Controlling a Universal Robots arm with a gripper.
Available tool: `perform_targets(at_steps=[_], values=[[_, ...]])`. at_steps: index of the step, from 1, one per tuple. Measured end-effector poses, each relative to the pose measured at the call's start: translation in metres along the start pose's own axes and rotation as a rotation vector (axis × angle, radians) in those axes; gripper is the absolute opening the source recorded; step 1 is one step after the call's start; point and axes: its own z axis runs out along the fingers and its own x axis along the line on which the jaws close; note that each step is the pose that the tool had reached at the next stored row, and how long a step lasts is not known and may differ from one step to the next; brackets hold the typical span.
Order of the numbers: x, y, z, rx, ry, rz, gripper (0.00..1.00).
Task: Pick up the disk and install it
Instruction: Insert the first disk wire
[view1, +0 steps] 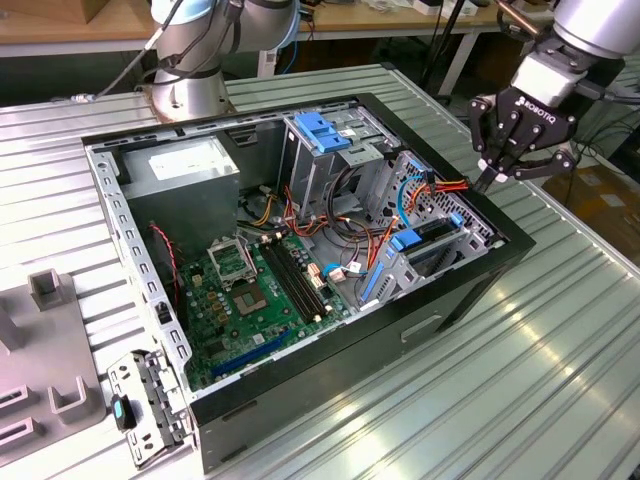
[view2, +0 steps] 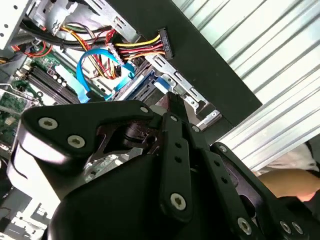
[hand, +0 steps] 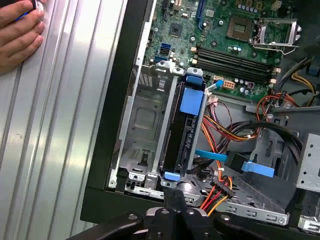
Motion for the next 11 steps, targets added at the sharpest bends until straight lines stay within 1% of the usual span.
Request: perform_targets(at_steps=[1, 6, 9, 11], values=[[-0.0001, -0.0003, 0.0002, -0.0003, -0.0002, -0.018, 0.11], [-0.0003, -0.0009, 0.0005, -0.0014, -0.0005, -0.069, 0.11], [-0.0003, -0.0012, 0.0006, -0.0018, -0.0007, -0.089, 0.11], [-0.0009, -0.0022, 0.0008, -0.0019, -0.0011, -0.096, 0.11]])
